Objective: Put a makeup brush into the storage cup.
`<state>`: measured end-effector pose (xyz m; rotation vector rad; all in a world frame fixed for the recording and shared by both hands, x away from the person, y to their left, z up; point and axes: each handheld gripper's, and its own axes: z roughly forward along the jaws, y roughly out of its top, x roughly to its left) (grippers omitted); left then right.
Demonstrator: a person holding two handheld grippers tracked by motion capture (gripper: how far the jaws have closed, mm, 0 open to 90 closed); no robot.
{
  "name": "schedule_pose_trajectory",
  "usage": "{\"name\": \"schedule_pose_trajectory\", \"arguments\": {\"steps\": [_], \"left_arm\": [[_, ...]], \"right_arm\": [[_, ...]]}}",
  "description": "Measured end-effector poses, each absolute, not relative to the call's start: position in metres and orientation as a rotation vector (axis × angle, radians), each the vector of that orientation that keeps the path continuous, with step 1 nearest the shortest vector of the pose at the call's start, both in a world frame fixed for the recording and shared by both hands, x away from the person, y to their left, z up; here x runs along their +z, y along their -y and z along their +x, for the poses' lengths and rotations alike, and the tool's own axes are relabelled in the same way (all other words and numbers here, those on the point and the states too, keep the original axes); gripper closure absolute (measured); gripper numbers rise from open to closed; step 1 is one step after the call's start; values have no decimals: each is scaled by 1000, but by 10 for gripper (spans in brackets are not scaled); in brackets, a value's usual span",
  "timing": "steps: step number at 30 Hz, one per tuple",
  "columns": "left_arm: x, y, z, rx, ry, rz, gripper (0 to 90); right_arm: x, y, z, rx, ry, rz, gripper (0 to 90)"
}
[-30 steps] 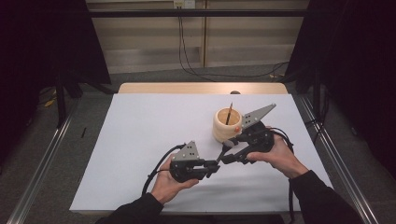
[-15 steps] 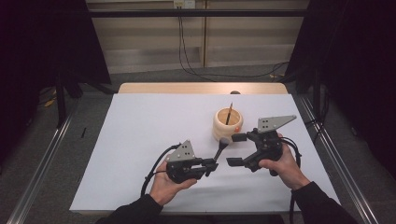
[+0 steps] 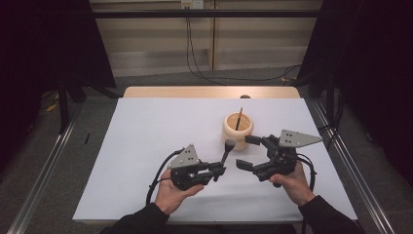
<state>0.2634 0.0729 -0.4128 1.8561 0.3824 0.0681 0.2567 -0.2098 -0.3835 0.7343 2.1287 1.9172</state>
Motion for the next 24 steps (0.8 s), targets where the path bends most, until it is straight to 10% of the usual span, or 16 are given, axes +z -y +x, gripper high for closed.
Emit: {"name": "schedule_pose_trajectory", "arguments": {"steps": [24], "left_arm": [[-412,-67,264,55,-370,1813,795]], "right_arm": [[-388,187,256,1949,-2184,682,581]]}}
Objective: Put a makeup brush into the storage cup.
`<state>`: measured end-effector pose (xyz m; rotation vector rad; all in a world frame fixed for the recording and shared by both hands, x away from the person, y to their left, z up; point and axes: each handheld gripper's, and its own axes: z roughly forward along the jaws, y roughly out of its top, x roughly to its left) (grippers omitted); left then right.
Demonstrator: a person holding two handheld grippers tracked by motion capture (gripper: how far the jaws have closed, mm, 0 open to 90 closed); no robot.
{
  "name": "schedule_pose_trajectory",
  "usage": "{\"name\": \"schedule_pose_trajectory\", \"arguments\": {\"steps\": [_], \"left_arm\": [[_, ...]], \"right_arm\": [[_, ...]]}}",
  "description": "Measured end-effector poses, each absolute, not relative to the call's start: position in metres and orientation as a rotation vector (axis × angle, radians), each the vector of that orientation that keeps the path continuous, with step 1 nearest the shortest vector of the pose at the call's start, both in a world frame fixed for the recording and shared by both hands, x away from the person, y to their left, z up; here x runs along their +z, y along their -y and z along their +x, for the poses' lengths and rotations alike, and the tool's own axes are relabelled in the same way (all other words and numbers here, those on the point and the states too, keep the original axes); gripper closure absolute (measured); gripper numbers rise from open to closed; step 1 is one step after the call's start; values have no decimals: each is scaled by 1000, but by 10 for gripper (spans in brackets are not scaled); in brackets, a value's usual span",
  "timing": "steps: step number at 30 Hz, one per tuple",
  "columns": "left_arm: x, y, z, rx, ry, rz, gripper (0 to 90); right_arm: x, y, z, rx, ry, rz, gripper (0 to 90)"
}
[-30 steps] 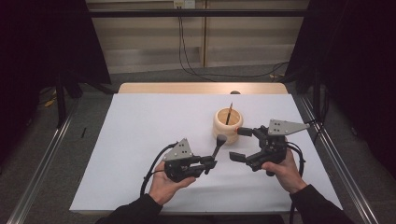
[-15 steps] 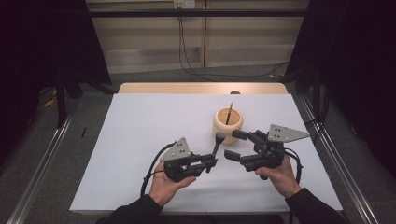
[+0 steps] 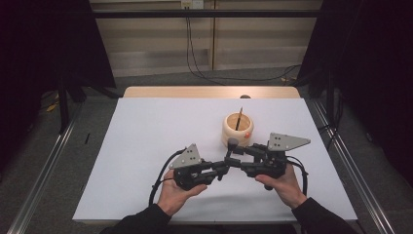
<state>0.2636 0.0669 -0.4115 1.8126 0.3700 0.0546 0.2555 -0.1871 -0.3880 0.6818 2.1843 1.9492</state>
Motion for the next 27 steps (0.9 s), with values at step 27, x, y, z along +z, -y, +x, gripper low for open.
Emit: {"name": "schedule_pose_trajectory", "arguments": {"steps": [27], "left_arm": [[-421,-64,265,52,-381,1807,783]], "right_arm": [[-389,181,260,1952,-2219,685,782]]}}
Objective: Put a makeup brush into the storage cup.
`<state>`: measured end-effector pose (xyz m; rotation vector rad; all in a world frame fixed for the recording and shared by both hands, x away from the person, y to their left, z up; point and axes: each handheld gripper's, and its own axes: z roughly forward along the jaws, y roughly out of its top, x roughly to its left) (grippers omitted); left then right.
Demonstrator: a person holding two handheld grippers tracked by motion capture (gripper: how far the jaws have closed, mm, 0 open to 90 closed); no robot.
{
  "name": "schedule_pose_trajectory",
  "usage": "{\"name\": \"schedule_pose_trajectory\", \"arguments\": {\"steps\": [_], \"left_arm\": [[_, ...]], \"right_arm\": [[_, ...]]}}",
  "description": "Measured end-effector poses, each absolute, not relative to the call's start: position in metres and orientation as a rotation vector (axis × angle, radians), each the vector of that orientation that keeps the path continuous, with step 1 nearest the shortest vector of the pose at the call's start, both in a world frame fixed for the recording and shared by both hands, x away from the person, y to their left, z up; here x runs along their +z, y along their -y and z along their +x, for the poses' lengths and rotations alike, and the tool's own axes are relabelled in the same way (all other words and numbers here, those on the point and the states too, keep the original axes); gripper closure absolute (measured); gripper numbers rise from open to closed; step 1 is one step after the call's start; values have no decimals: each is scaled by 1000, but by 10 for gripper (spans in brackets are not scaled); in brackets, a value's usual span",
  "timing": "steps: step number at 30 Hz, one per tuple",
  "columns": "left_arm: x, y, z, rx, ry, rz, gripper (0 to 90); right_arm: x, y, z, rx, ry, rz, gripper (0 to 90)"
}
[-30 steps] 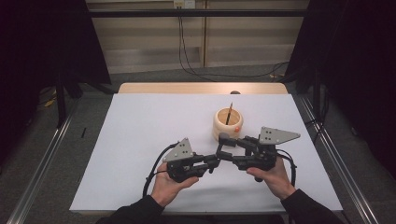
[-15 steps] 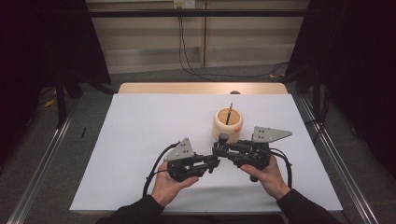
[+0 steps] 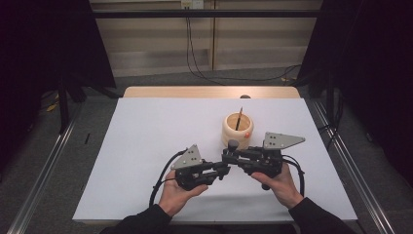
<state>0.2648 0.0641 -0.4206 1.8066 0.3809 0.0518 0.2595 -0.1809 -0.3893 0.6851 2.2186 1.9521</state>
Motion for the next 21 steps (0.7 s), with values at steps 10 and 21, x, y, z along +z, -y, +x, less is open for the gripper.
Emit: {"name": "schedule_pose_trajectory", "arguments": {"steps": [10,21], "left_arm": [[-422,-64,263,143,-425,1803,478],[-419,-64,264,181,-457,1788,127]], "right_arm": [[-384,190,261,1936,-2149,721,783],[-382,186,259,1904,-2180,672,784]]}}
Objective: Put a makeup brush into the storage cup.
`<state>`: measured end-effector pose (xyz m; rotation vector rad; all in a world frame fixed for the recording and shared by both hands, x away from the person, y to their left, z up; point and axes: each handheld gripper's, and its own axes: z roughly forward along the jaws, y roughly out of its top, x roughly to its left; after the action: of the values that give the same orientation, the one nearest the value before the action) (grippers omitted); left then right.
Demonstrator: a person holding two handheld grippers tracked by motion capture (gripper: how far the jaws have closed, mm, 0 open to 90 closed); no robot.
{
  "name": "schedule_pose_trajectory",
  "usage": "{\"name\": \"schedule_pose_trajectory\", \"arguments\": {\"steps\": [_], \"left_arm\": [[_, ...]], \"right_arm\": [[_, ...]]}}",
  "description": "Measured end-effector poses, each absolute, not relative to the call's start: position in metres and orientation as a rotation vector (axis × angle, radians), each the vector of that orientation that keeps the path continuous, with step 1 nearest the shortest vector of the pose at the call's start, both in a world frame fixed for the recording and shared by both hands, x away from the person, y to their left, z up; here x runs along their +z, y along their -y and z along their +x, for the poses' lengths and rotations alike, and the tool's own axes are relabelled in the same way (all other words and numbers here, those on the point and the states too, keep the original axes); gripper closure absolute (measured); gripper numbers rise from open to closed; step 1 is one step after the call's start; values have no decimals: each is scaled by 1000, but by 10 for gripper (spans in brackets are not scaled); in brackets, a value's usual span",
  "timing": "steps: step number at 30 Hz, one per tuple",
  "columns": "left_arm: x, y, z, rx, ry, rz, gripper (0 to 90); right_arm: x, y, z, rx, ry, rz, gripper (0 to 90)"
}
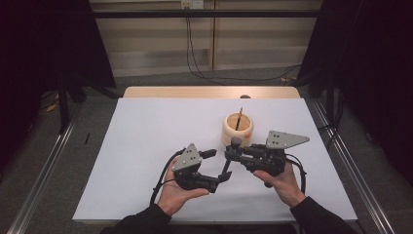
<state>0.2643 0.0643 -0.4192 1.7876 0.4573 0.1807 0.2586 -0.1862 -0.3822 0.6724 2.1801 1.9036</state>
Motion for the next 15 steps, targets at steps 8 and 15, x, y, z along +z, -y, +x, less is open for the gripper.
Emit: {"name": "schedule_pose_trajectory", "arguments": {"steps": [8,15], "left_arm": [[-415,-73,263,216,-536,1782,24],[-415,-89,263,229,-552,1761,26]], "right_arm": [[-381,191,260,1899,-2167,679,783],[-382,192,262,1890,-2169,684,783]]}}
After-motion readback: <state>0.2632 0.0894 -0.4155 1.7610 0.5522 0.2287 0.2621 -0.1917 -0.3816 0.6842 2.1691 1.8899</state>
